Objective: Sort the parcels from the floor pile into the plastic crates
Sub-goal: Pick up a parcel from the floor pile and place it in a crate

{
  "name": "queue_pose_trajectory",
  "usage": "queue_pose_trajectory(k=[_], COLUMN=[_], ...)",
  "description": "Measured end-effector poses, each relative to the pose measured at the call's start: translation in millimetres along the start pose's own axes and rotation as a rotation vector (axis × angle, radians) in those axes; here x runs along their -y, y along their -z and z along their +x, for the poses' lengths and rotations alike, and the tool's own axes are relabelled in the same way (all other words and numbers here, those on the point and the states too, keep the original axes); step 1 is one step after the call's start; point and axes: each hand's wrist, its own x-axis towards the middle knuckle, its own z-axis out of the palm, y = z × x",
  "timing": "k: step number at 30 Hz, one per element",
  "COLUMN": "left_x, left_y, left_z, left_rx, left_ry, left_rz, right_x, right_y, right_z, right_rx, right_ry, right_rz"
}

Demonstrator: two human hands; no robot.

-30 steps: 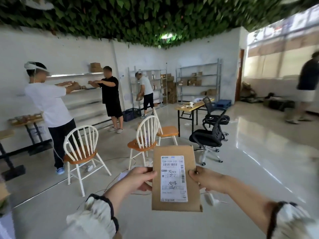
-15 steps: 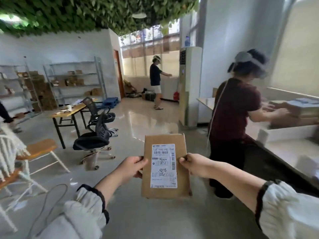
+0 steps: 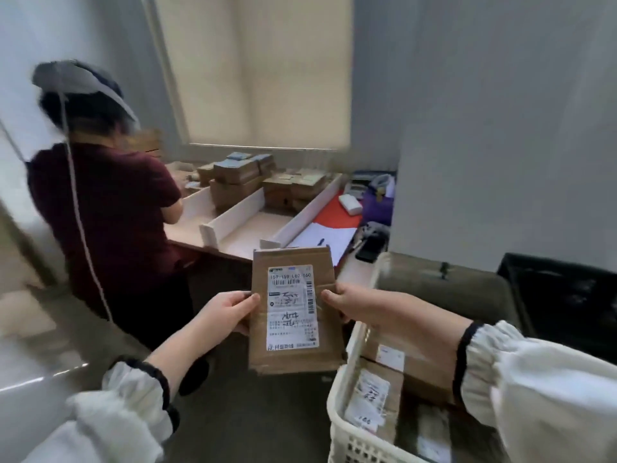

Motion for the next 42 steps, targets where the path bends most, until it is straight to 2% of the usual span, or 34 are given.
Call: queue_pose_trajectory(k=[8, 13, 18, 22, 26, 31, 37, 42], left_x=[-40, -45, -36, -1, 51, 111, 134, 137], left_y=[-171, -253, -313, -339, -349, -354, -366, -378], left_z=[94, 125, 145, 139, 115, 102, 116, 132], left_rx=[0.398, 0.502, 0.505, 0.567, 0.649, 0.713, 0.719, 0.705], left_ry=[-0.048, -0.038, 0.038, 0.150, 0.300, 0.429, 0.403, 0.275], left_rz=[0.040, 0.083, 0.140, 0.235, 0.223, 0.371, 0.577, 0.833], right_x=[-151, -222, -284, -331, -364, -384, -401, -411], right_y=[68, 91, 102, 69, 15, -44, -74, -86], right_z=[-56, -70, -61, -55, -52, -48, -28, -17], right_rx=[-0.227, -0.230, -0.181, -0.045, 0.144, 0.226, 0.227, 0.244], right_ry=[-0.356, -0.464, -0.502, -0.545, -0.597, -0.660, -0.694, -0.705], right_rz=[0.057, 0.138, 0.208, 0.293, 0.332, 0.312, 0.461, 0.533])
